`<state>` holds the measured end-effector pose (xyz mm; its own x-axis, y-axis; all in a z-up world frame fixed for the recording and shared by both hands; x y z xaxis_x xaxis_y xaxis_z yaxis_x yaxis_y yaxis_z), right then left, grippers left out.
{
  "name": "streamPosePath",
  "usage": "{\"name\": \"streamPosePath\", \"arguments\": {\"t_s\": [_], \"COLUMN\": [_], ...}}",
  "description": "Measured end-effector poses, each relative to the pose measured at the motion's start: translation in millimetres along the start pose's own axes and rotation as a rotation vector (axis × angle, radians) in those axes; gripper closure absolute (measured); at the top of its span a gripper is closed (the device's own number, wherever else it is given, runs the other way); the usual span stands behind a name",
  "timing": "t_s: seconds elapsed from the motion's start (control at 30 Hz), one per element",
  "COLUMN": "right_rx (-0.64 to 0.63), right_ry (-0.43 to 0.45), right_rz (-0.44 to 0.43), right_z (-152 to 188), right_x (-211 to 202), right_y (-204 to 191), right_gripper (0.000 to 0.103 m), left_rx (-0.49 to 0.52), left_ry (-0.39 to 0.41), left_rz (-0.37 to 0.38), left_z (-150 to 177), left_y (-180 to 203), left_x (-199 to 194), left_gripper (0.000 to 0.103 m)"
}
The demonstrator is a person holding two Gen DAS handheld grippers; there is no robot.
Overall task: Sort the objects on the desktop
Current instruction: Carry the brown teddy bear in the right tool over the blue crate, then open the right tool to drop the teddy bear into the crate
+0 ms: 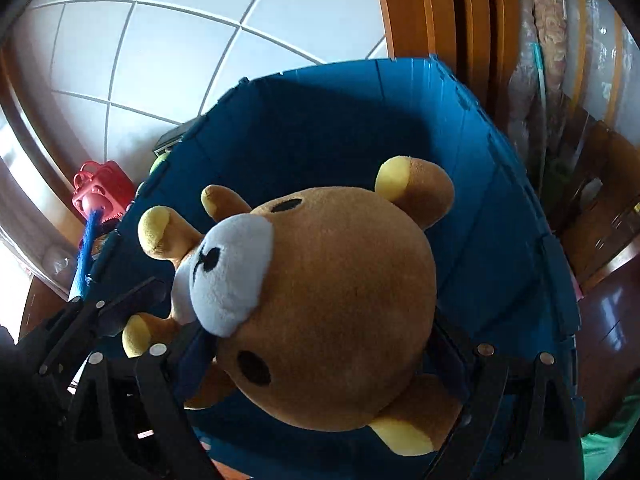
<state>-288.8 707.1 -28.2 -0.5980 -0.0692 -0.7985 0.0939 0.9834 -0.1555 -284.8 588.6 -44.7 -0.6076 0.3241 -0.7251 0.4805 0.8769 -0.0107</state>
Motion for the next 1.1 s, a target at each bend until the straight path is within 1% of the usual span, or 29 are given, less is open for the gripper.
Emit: {"name": "streamPosePath", "arguments": {"t_s": [0.03,0.13,0.2,0.23,0.3,0.5,0.57,0.67,0.83,0.97,1.1], "right_rx": [0.005,0.010,0.012,0.015,0.017,0.037,0.043,0.057,0.036,0.038,0.020], "right_ry": [-0.012,-0.029,-0.033,-0.034,-0.036,-0.019,-0.003,0.063,0.172,0.207,0.227], "right_rz": [0.000,0.002,0.002,0.005,0.015,0.038,0.029,0.011,0.035,0.041,0.063], "right_z": [0.8,3.8,6.7,7.6,9.1,7.3,6.3,4.4,-1.2,2.6,12.4], "right_x": [6.1,16.8,21.4,22.9,25.5,29.1,27.9,14.4,-17.4,-32.4,-40.7], "right_y": [6.6,17.9,20.2,21.2,21.9,29.0,30.4,31.3,24.9,26.2,26.3], "right_gripper": [0.010,0.010,0.006,0.006,0.005,0.004,0.003,0.003,0.002,0.002,0.002], "left_rx": [-0.003,-0.016,-0.020,-0.018,-0.032,-0.038,-0.031,-0.029,-0.041,-0.047,-0.061], "left_ry": [-0.008,-0.025,-0.034,-0.039,-0.038,-0.012,0.007,0.034,0.062,0.079,0.115], "left_rz": [-0.007,-0.024,-0.035,-0.040,-0.041,-0.052,-0.062,-0.076,-0.074,-0.079,-0.084], "left_z": [2.1,7.3,10.2,11.7,11.8,13.8,15.6,17.7,21.3,23.5,26.8], "left_y": [0.2,0.3,1.9,2.5,0.0,-10.2,-11.9,-14.2,-18.9,-19.8,-16.3], "left_x": [3.2,10.7,14.0,15.5,15.3,7.6,1.9,-6.4,-17.6,-24.6,-36.9], "left_gripper": [0.053,0.045,0.040,0.039,0.034,0.028,0.027,0.026,0.025,0.025,0.025]}}
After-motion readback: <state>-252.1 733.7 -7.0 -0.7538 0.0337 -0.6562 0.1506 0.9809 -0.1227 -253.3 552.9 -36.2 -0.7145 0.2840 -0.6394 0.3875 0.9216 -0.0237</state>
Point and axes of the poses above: each gripper's, at about its wrist camera, not at the fingertips, and x roughly the way its jaws point, y to its right, z to its underside, the point moved 1 cm from there along x, roughly the way its jaws point, and after that the axes turned 3 degrees about z, right-handed, at the moved point
